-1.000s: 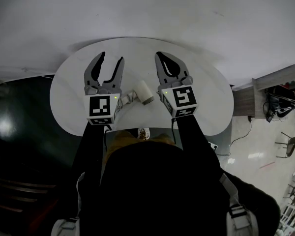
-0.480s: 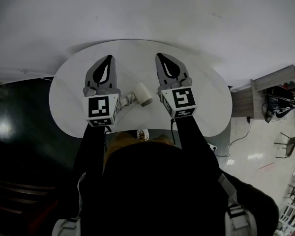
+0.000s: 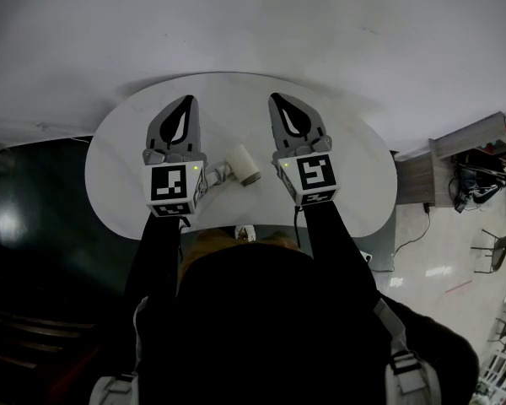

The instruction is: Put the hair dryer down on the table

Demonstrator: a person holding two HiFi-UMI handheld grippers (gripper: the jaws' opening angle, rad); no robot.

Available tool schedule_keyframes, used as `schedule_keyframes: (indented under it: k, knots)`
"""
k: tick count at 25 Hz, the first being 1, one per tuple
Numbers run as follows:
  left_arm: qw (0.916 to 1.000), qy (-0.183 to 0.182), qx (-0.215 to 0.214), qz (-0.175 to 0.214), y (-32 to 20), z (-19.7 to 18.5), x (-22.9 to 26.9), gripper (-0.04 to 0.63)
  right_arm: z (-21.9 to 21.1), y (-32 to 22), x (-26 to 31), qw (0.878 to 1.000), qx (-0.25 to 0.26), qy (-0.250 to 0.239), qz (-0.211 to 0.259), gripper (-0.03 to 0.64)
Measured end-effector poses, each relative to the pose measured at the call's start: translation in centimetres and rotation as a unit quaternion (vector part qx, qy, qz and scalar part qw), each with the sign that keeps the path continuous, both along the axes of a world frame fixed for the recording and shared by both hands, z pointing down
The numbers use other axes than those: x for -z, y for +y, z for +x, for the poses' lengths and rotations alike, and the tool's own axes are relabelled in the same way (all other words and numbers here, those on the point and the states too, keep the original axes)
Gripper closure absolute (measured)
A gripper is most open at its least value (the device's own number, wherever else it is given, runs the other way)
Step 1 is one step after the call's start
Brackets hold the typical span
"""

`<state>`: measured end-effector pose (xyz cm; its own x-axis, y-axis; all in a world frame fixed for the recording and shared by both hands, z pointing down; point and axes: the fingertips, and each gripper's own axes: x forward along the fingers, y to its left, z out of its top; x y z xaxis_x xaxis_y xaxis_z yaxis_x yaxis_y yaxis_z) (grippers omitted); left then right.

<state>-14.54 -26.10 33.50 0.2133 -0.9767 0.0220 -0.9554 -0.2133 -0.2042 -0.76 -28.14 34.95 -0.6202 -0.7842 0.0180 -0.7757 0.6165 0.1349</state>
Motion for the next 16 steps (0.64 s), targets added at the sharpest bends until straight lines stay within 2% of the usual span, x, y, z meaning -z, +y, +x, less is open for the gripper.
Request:
schedule_keyframes:
  k: [9,13,16]
  knots:
    - [0.9999,-0.002,-0.011,-0.006,0.37,0.61,-0.35,0.580,0.24,0.47,0.02,1.000,-0.003,-0.009,-0.001,0.591]
    - [0.9997,0.017,-0.016,-0.009,0.50,0.57,-0.33,0.580,0.57,0.63,-0.29,1.000,-0.007,-0.007,0.000,0.591]
    - [0.9997,0.016,-0.015,-0.007,0.47,0.29,-0.36,0.580,0.62,0.61,-0.50,1.000,-0.012,-0.004,0.003,0.591]
